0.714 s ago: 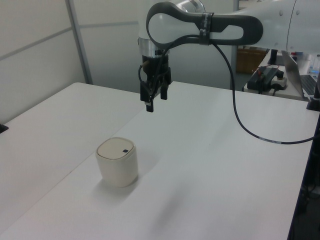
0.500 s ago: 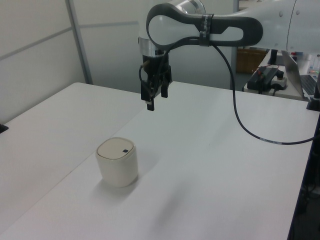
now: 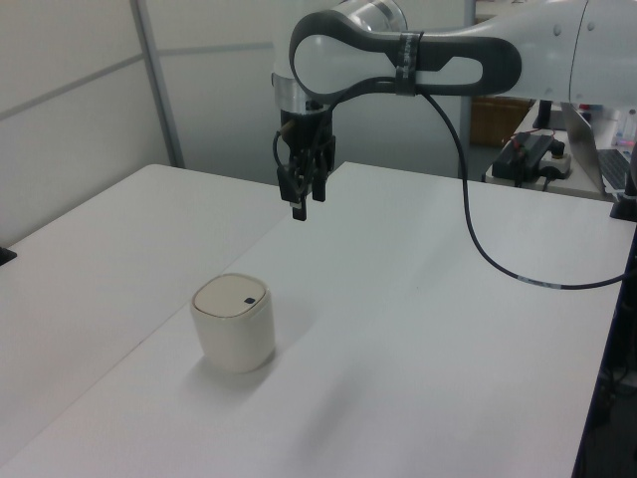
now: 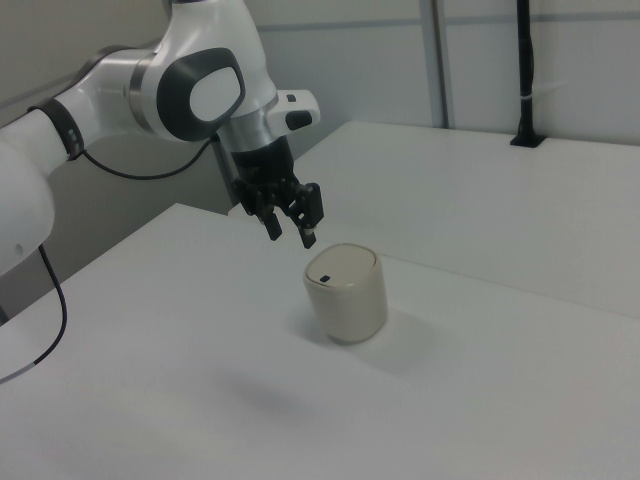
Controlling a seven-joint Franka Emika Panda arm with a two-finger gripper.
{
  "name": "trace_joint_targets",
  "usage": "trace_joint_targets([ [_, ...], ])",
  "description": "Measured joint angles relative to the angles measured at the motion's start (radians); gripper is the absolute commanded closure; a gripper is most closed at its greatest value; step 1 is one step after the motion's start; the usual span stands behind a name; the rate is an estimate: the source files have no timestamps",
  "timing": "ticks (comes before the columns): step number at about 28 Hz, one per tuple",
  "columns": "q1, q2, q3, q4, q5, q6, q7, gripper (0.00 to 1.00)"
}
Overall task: Open the trash can
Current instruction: 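Move the gripper toward the cream trash can's lid, then lower the gripper onto the lid's edge near the small hole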
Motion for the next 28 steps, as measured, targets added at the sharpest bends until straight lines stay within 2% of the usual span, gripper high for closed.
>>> trace_joint_targets([
  [4,0.012,0.009,0.001,-0.001,0.000,0.007,0.003,1.00],
  [19,0.039,0.062,0.001,-0.002,-0.001,0.093,0.030,1.00],
  [28,0.068,0.145,0.002,-0.007,-0.013,0.223,0.054,1.00],
])
